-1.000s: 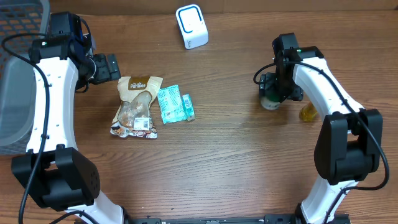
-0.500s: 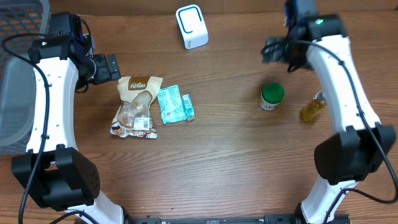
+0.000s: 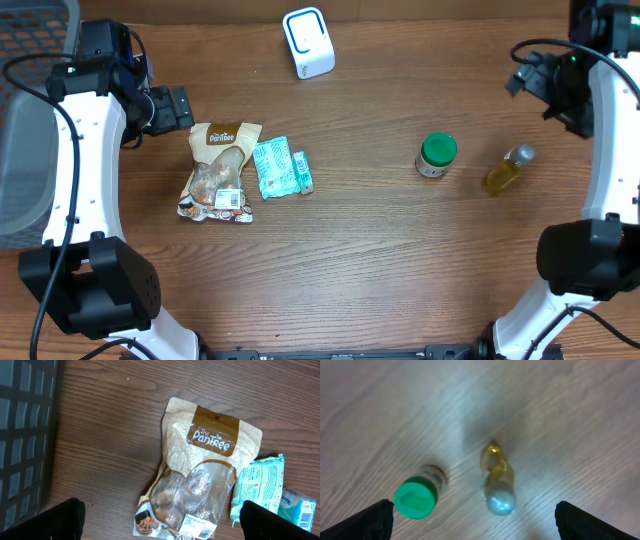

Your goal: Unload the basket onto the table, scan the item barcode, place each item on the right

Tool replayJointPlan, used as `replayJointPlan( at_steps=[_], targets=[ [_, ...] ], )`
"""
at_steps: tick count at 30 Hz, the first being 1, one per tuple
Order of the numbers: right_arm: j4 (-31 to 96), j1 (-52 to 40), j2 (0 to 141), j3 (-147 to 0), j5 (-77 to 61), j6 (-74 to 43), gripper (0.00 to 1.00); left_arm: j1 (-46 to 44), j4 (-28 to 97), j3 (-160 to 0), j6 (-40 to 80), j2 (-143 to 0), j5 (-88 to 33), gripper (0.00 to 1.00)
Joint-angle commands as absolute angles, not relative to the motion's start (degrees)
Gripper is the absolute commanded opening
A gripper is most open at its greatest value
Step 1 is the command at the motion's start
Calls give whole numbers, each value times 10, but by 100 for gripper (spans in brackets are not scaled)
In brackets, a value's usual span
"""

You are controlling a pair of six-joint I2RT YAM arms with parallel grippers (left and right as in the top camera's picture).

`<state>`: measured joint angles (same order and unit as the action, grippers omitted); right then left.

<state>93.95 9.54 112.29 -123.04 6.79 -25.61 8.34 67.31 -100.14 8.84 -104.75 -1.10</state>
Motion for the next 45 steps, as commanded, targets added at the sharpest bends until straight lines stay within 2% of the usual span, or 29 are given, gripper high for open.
replayJointPlan(
  at_steps=[1, 11, 13, 19, 22, 31, 33, 36, 37, 41, 45],
  targets=[
    [937, 95, 1116, -1189, 59, -275, 100, 81, 672, -1014, 94, -1034, -13, 100],
    [877, 95, 1116, -1034, 59, -285, 98, 81, 672, -1014, 94, -1034, -13, 100],
    [871, 95, 1116, -1025, 59, -285, 94, 81, 672, -1014, 94, -1034, -13, 100],
    [868, 95, 1116, -1023, 59, -285, 92, 81, 672, -1014, 94, -1034, -13, 99],
    [868, 95, 1116, -1023, 59, -285, 88, 81, 672, -1014, 94, -1034, -13, 100],
    [844, 95, 1116, -995, 59, -285, 88, 81, 672, -1014, 94, -1034, -13, 100],
    [830, 95, 1116, -985, 60, -282, 84, 81, 672, -1014, 94, -1034, -13, 100],
    [830, 95, 1116, -985, 60, -280, 70, 81, 672, -1014, 94, -1034, -13, 100],
    [830, 95, 1116, -985, 59, -265, 60, 81, 672, -1014, 94, -1034, -13, 100],
    [829, 95, 1116, -985, 63, -221, 46, 81, 672, -1014, 94, -1034, -13, 100],
    [829, 95, 1116, -985, 93, -197, 42, 81, 672, -1014, 94, -1034, -13, 100]
  ],
)
